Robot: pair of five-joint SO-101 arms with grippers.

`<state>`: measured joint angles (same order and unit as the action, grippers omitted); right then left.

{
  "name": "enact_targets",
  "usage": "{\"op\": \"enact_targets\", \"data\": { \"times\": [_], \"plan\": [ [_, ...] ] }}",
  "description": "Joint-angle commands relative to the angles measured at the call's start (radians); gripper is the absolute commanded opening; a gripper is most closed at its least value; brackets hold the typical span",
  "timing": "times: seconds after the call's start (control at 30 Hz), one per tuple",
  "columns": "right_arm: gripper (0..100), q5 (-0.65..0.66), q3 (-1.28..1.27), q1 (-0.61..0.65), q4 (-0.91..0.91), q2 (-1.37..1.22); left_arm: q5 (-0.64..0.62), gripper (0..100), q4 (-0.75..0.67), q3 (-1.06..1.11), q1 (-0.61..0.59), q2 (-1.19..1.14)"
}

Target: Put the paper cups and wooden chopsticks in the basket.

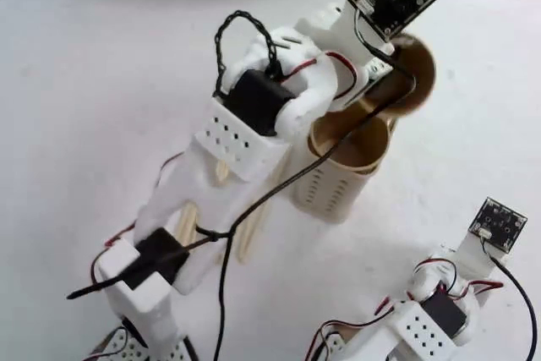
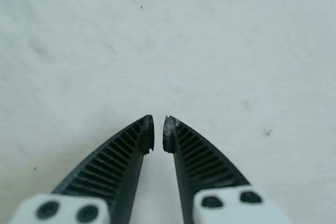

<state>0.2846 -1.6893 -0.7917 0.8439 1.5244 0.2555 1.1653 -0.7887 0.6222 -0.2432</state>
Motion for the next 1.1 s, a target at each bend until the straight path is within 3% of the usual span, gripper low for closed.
{"op": "enact_targets", "data": {
  "times": [0.0, 0.2, 0.47, 0.63, 0.9, 1.07],
  "plan": [
    [4.5, -0.008, -0.006, -0.015, -0.013, -0.002, -0.005, 15, -0.003, -0.054, -0.01, 0.002],
    [4.5, -0.008, -0.006, -0.015, -0.013, -0.002, -0.005, 15, 0.012, -0.063, -0.045, 0.012],
    [4.5, -0.008, -0.006, -0.015, -0.013, -0.002, 0.084, 15, 0.39, -0.037, -0.081, 0.001],
    [4.5, -0.008, -0.006, -0.015, -0.013, -0.002, 0.091, 15, 0.434, 0.002, -0.139, -0.028],
    [4.5, -0.008, -0.006, -0.015, -0.013, -0.002, 0.083, 15, 0.47, -0.012, -0.119, -0.077],
    [4.5, -0.008, -0.006, -0.015, -0.013, -0.002, 0.012, 15, 0.482, -0.175, -0.119, -0.033]
  ]
}}
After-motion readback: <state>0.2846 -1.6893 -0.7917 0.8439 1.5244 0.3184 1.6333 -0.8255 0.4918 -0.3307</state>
